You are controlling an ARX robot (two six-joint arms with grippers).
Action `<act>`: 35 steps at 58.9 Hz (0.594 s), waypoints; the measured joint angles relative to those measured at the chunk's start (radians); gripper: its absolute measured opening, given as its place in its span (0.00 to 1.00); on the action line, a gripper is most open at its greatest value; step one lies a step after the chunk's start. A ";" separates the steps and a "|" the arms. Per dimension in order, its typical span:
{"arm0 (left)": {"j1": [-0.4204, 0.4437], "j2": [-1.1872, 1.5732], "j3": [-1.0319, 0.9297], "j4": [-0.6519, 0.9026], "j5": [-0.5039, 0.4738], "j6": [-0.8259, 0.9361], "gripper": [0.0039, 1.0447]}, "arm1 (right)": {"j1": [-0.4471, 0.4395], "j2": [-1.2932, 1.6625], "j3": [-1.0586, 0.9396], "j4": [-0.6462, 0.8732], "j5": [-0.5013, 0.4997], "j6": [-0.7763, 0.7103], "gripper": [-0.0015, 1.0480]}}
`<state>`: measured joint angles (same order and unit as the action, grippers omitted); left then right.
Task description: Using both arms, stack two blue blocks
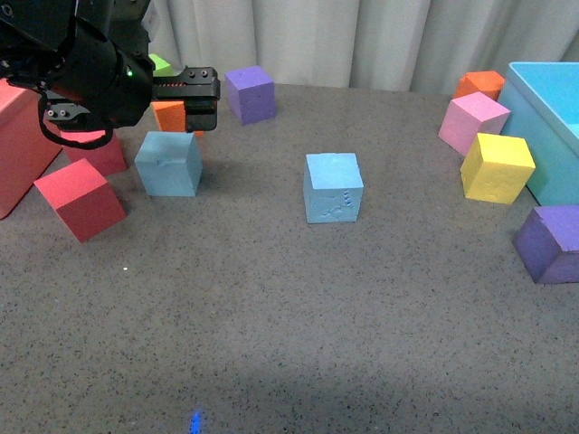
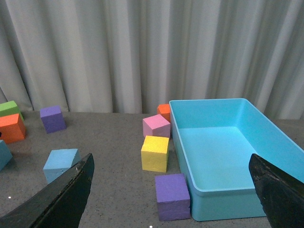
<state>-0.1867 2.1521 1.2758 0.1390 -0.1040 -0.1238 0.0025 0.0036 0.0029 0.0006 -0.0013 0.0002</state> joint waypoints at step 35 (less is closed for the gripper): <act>-0.003 0.137 0.135 -0.151 -0.028 -0.020 0.94 | 0.000 0.000 0.000 0.000 0.000 0.000 0.91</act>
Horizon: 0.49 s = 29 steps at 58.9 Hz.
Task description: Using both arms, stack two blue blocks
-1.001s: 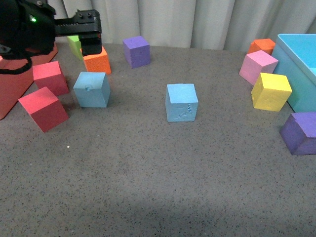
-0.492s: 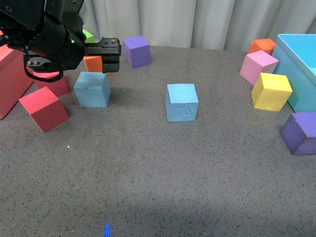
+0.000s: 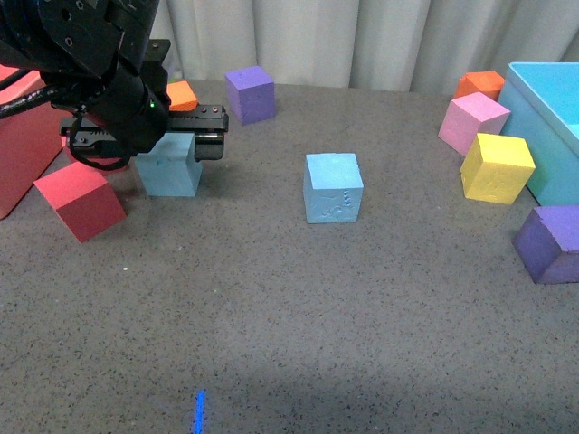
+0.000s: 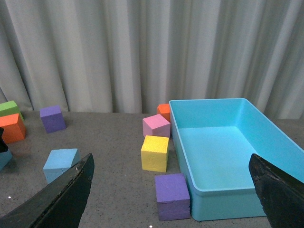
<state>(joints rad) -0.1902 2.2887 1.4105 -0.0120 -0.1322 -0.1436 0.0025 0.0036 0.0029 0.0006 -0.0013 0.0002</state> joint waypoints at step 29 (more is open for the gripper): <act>-0.017 0.026 0.030 -0.077 -0.019 -0.021 0.52 | 0.000 0.000 0.000 0.000 0.000 0.000 0.91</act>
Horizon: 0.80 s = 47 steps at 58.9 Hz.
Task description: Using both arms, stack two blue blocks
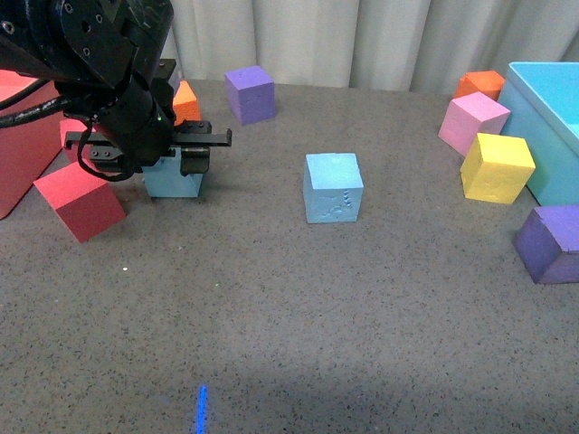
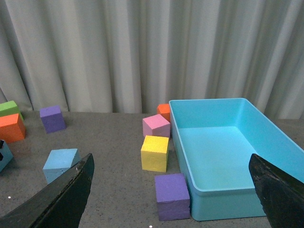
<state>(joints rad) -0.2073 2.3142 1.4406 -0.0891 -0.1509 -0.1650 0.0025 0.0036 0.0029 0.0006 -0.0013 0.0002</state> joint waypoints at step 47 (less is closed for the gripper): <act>-0.354 -0.163 0.100 -0.209 -0.084 -0.175 0.47 | 0.000 0.000 0.000 0.000 0.000 0.000 0.91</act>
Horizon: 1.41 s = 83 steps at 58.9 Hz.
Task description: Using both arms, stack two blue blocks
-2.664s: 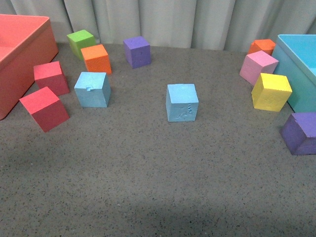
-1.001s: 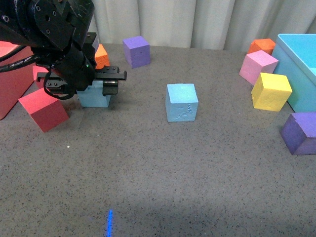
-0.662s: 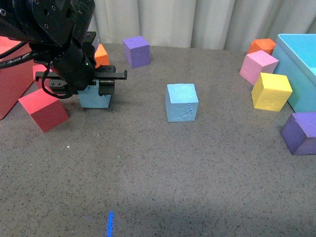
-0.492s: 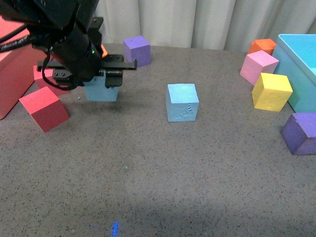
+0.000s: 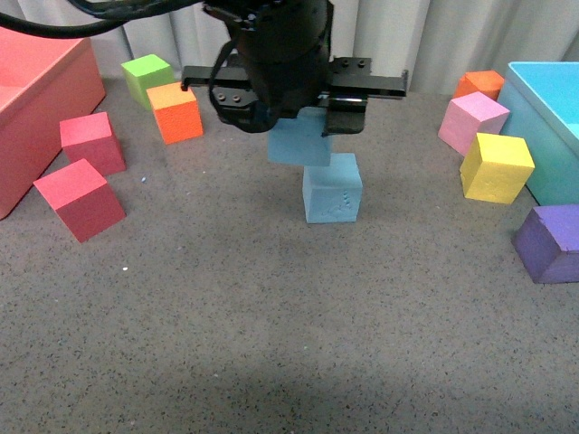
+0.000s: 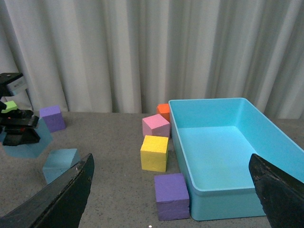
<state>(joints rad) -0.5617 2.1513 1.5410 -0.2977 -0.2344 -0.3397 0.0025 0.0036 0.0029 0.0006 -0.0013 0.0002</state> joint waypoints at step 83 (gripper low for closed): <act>-0.041 0.121 0.145 -0.065 -0.017 -0.016 0.94 | 0.000 0.000 0.000 0.000 0.000 0.000 0.91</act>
<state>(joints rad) -0.6029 2.2719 1.6855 -0.3626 -0.2516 -0.3557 0.0025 0.0036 0.0029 0.0006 -0.0013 0.0002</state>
